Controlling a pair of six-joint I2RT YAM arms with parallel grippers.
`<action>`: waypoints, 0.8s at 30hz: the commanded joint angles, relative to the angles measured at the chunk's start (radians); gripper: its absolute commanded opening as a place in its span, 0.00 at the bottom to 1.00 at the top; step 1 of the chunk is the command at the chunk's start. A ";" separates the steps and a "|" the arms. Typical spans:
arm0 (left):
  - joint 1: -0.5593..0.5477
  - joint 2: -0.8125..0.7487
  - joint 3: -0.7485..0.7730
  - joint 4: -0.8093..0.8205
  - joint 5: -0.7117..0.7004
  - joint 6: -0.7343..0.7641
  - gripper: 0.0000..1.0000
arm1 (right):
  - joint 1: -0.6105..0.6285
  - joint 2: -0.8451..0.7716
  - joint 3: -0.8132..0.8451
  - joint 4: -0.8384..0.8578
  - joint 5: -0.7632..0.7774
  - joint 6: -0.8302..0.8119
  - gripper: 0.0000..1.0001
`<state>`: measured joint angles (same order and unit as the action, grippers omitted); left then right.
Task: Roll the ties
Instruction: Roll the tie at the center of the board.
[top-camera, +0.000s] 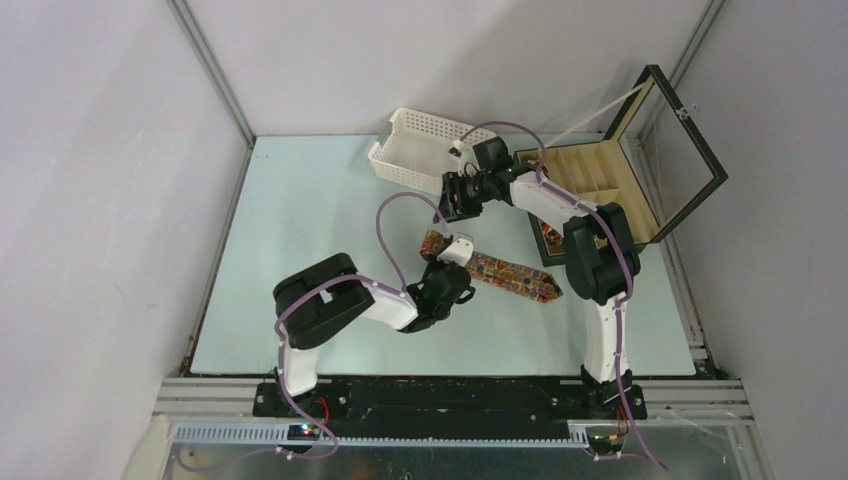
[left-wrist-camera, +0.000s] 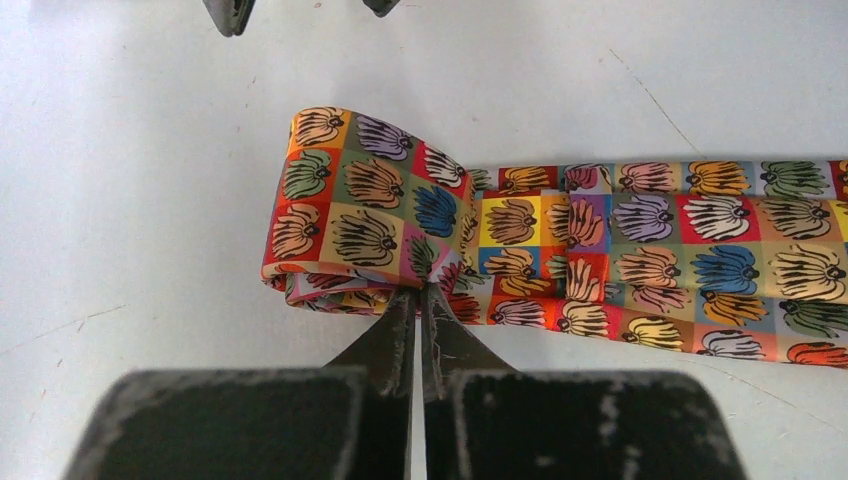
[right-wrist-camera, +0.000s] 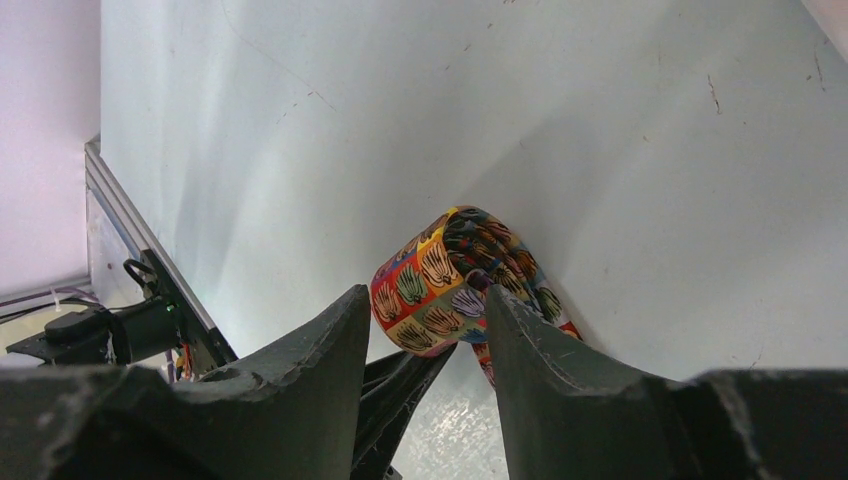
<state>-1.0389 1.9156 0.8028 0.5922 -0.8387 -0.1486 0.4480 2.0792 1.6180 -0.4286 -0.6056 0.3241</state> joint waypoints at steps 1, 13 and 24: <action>-0.008 0.015 0.025 0.019 -0.033 0.060 0.00 | -0.007 -0.026 0.030 0.010 -0.015 -0.009 0.50; -0.010 0.037 0.050 -0.010 -0.003 0.119 0.00 | -0.008 -0.050 0.035 0.028 -0.056 -0.020 0.34; -0.011 0.045 0.063 -0.019 0.023 0.126 0.00 | -0.004 -0.026 0.080 0.070 -0.185 -0.009 0.09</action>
<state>-1.0451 1.9465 0.8352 0.5781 -0.8284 -0.0429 0.4427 2.0789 1.6283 -0.4000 -0.7002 0.3153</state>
